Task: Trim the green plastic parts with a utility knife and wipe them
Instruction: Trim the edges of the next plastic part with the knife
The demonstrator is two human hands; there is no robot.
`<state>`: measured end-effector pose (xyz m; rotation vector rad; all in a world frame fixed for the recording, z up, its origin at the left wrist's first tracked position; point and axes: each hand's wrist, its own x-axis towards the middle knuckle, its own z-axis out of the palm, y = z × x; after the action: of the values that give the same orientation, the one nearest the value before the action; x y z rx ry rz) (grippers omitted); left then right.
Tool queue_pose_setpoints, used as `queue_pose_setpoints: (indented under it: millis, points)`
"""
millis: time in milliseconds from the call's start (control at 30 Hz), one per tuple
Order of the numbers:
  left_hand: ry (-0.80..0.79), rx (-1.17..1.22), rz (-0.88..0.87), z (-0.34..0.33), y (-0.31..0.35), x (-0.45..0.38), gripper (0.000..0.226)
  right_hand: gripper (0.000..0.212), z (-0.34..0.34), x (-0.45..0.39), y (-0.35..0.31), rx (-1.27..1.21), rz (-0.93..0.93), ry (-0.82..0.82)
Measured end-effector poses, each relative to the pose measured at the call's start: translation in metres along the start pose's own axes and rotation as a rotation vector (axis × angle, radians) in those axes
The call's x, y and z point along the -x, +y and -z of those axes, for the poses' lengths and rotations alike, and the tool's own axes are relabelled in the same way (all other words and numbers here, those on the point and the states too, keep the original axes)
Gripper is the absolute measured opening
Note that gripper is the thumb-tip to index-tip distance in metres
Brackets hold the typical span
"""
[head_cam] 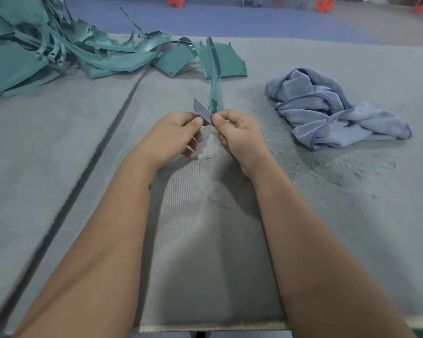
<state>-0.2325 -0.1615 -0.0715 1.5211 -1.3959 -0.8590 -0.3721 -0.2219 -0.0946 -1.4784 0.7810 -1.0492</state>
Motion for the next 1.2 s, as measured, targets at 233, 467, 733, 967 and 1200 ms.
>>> queue_pose_setpoints:
  millis: [233, 467, 733, 967, 1200]
  points:
    - [-0.049, 0.194, 0.133, -0.004, 0.002, -0.005, 0.022, 0.031, 0.003, -0.002, 0.001, 0.076, -0.019, 0.018]
    - [0.178, -0.094, 0.044, -0.017, -0.002, -0.010, 0.040, 0.034, 0.005, -0.005, 0.000, 0.056, -0.066, 0.107]
    - [0.355, -0.220, 0.014, -0.025, -0.003, -0.013, 0.074, 0.035, 0.007, -0.006, -0.001, -0.021, -0.102, 0.145]
    - [0.279, -0.199, 0.036, -0.026, 0.001, -0.004, 0.061, 0.038, 0.007, -0.012, 0.000, -0.157, -0.147, 0.355]
    - [0.213, -0.169, -0.030, -0.022, 0.004, -0.002, 0.041, 0.030, 0.014, -0.002, -0.009, -0.375, -0.121, 0.237]
